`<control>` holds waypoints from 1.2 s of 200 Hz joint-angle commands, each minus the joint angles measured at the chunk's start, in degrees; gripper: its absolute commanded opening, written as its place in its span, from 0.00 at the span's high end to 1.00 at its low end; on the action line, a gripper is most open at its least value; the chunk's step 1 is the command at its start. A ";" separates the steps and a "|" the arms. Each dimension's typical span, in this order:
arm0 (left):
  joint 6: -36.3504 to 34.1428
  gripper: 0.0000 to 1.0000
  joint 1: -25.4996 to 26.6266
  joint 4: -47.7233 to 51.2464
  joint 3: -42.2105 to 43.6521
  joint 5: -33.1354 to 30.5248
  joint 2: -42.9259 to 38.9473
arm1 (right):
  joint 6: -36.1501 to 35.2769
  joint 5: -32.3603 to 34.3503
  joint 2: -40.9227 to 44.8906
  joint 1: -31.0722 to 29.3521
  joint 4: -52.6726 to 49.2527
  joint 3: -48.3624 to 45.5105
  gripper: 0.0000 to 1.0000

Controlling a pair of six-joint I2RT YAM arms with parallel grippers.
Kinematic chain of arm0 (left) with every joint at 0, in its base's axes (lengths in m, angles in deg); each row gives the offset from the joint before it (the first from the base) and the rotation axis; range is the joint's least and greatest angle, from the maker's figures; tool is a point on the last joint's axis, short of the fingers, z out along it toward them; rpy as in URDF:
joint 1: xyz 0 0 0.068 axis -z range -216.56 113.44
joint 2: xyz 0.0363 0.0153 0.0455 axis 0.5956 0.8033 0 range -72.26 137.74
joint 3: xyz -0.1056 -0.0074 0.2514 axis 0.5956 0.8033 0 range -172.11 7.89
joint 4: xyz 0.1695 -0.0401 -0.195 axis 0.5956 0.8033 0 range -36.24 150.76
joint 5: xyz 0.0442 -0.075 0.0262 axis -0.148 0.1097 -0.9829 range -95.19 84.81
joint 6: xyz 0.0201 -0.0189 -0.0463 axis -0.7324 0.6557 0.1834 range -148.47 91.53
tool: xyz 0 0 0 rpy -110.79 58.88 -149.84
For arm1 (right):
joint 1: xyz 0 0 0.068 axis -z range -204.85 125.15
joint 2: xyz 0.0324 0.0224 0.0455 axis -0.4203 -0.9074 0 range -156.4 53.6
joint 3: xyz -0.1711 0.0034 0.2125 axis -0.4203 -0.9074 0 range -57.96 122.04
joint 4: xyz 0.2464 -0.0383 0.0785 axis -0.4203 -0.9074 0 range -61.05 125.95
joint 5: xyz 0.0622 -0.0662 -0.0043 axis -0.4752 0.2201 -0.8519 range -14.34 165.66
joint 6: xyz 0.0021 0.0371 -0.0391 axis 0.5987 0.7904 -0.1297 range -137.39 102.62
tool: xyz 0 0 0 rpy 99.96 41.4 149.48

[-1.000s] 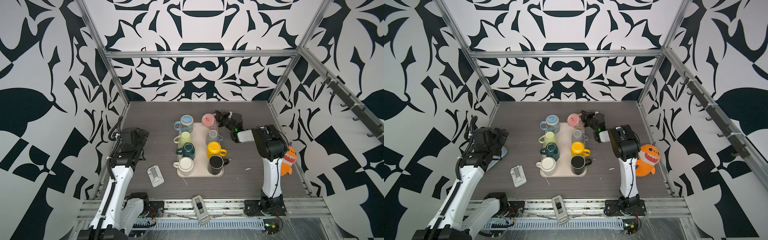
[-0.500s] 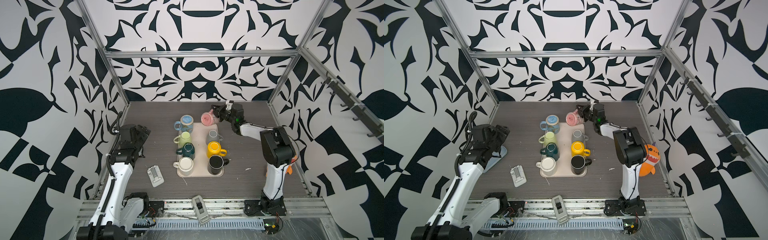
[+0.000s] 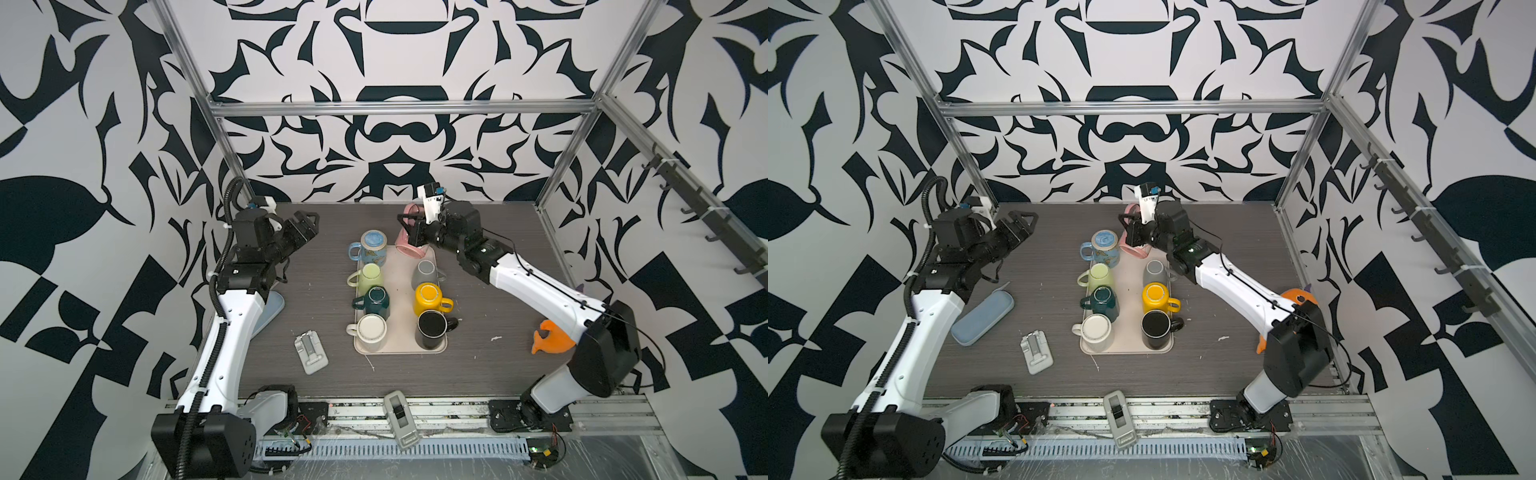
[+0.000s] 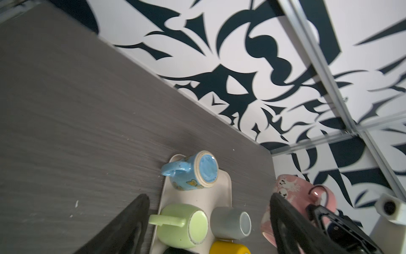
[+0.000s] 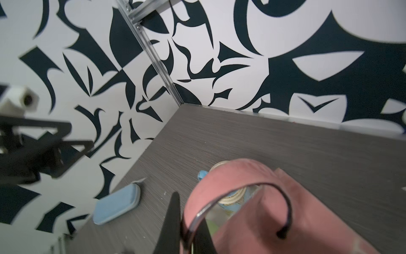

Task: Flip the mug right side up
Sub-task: 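Lift the pink mug with the right gripper while the left gripper reaches toward it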

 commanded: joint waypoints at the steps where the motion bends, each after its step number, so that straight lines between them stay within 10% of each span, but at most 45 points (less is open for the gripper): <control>1: -6.86 0.12 0.84 -2.02 -4.45 10.64 1.49 | -18.13 11.77 6.16 -3.47 6.16 -3.23 1.00; 132: -32.27 0.14 12.48 13.62 -18.20 29.11 9.96 | -79.14 42.43 6.75 -23.40 35.99 -17.56 1.00; 240: -42.00 0.25 19.41 21.09 -14.34 21.98 7.78 | -82.30 41.09 4.67 -23.67 37.77 -16.27 1.00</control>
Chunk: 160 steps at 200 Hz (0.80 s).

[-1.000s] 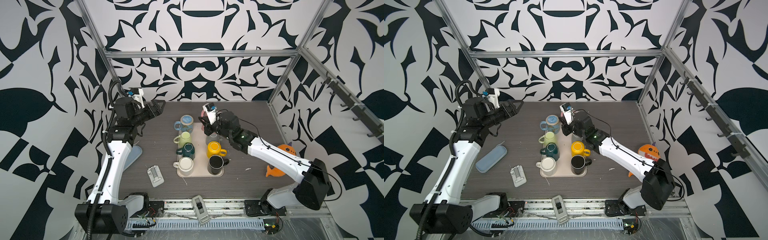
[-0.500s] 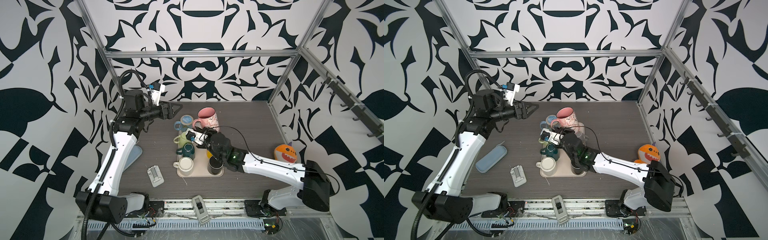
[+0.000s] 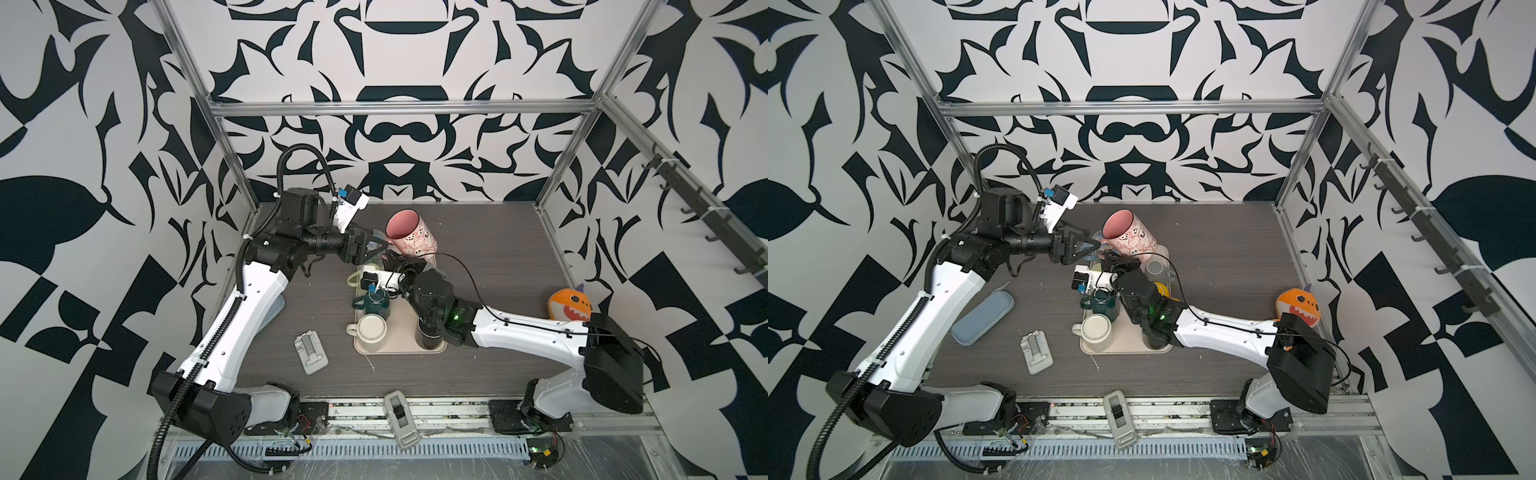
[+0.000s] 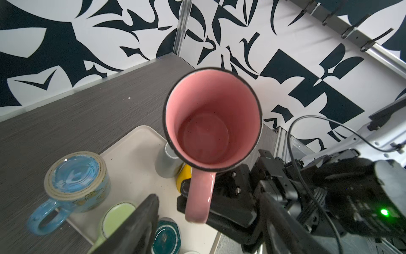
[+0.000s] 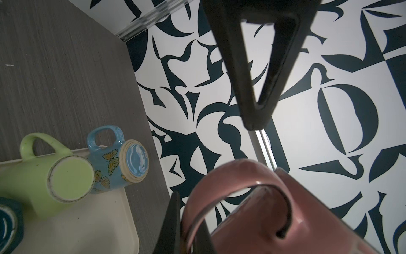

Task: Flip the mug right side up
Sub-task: 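Lift the pink mug with the right gripper while the left gripper reaches toward it, then grasp the pink mug's handle with the left gripper, mug held upright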

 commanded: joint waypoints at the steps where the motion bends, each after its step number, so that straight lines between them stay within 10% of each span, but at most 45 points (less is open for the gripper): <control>1: -2.23 0.25 0.49 2.87 1.23 -2.34 -1.31 | -2.10 0.99 2.22 0.02 9.27 2.55 1.00; 160: 0.24 0.46 3.15 2.41 -0.70 -5.13 4.63 | -0.43 -1.52 -0.24 -0.68 10.67 4.41 1.00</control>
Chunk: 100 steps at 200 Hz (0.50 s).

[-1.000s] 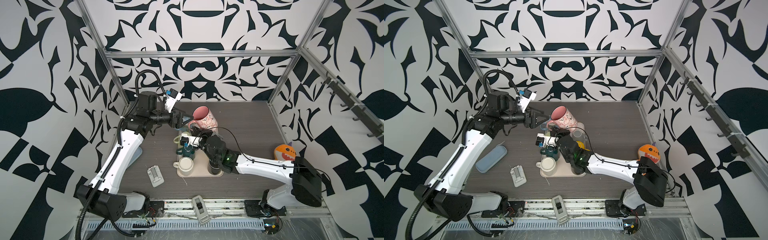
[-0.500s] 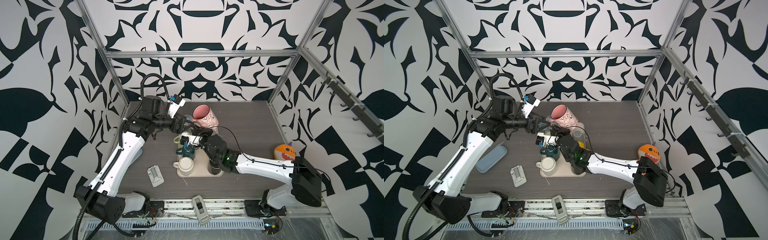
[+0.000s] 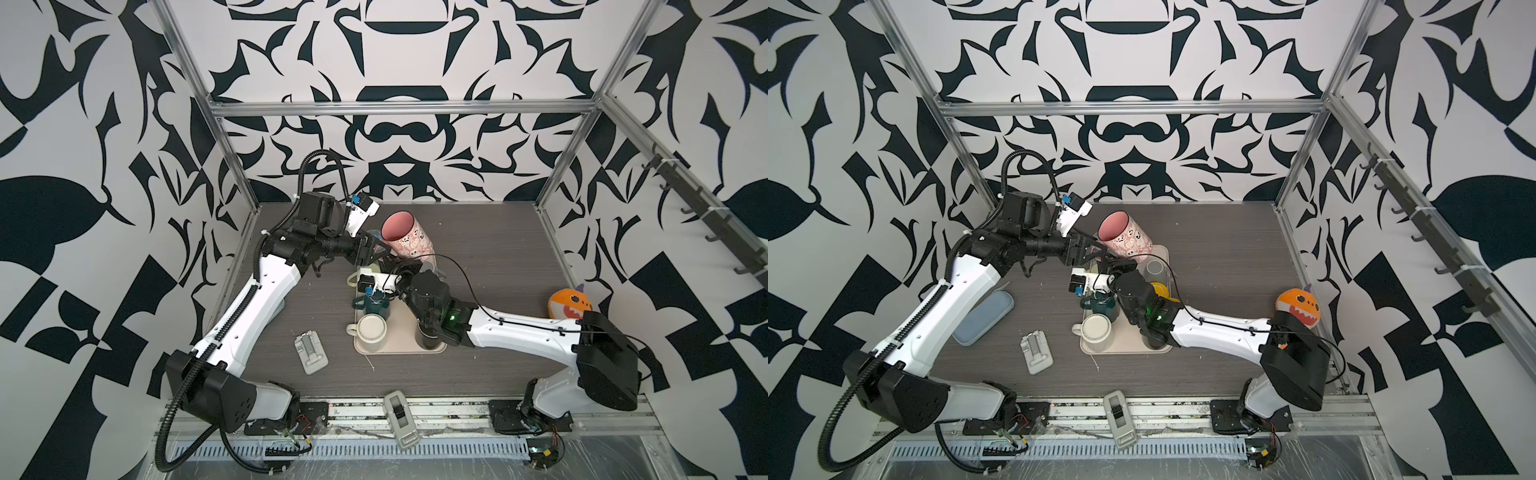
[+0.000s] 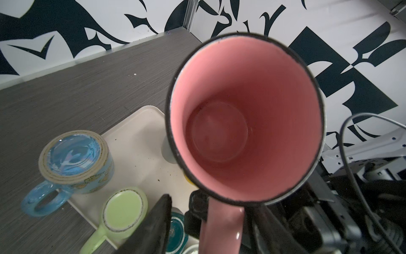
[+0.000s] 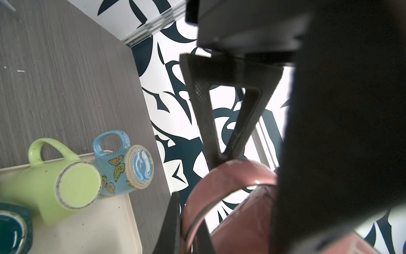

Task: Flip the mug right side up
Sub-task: 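Grasp the pink mug's handle with the left gripper, mug held upright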

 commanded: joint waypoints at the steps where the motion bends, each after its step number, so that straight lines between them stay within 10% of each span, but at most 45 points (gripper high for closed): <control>1: 0.26 0.46 0.35 1.73 -1.42 0.04 0.28 | -0.46 0.01 1.77 -0.37 9.33 4.28 1.00; 100: 0.12 0.58 0.80 2.52 -0.80 -0.19 0.70 | -0.46 -0.73 1.29 -0.36 10.62 4.87 1.00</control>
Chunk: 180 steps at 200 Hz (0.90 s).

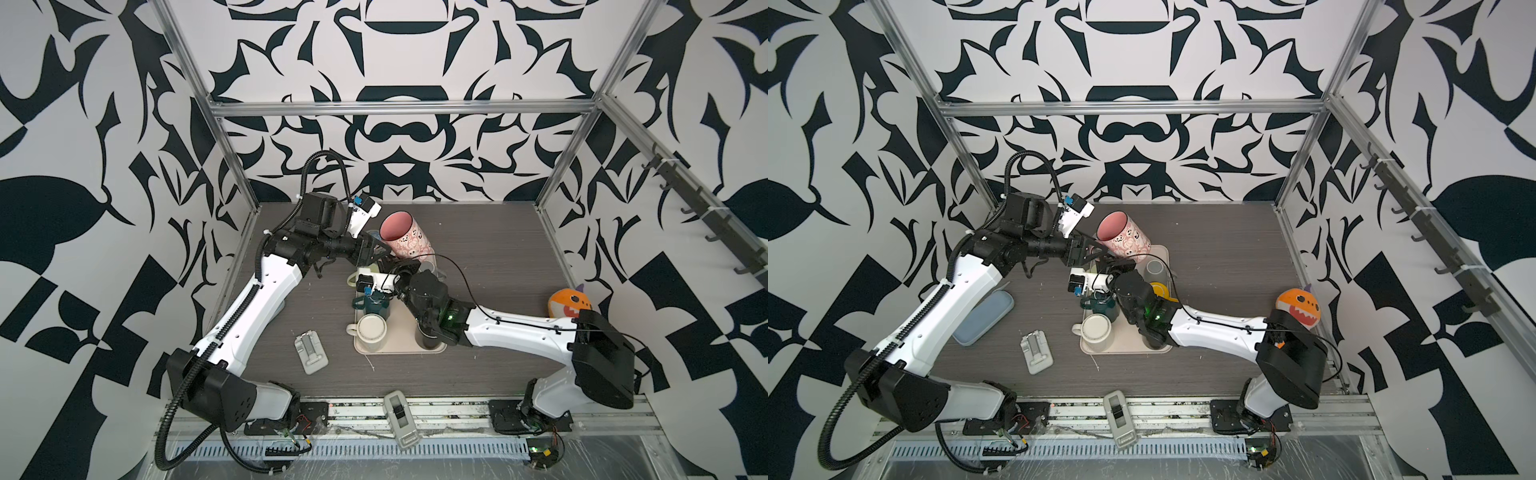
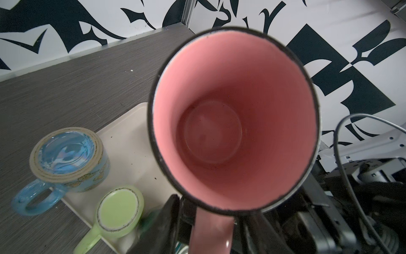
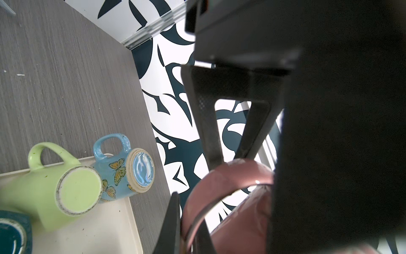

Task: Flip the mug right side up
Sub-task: 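Grasp the pink mug's handle with the left gripper, mug held upright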

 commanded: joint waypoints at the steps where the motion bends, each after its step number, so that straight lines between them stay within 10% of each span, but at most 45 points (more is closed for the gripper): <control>1: -0.32 0.58 0.19 2.06 -0.80 -0.04 0.47 | -0.50 -0.34 2.03 -0.39 9.37 4.60 1.00; 82: 0.14 1.00 0.27 1.97 -0.45 -0.03 0.56 | -0.02 -0.43 1.30 -0.37 8.70 4.74 1.00; 180: 8.49 1.00 0.41 -6.53 2.98 -14.14 -2.28 | 2.46 3.25 3.26 -0.39 6.60 3.04 0.90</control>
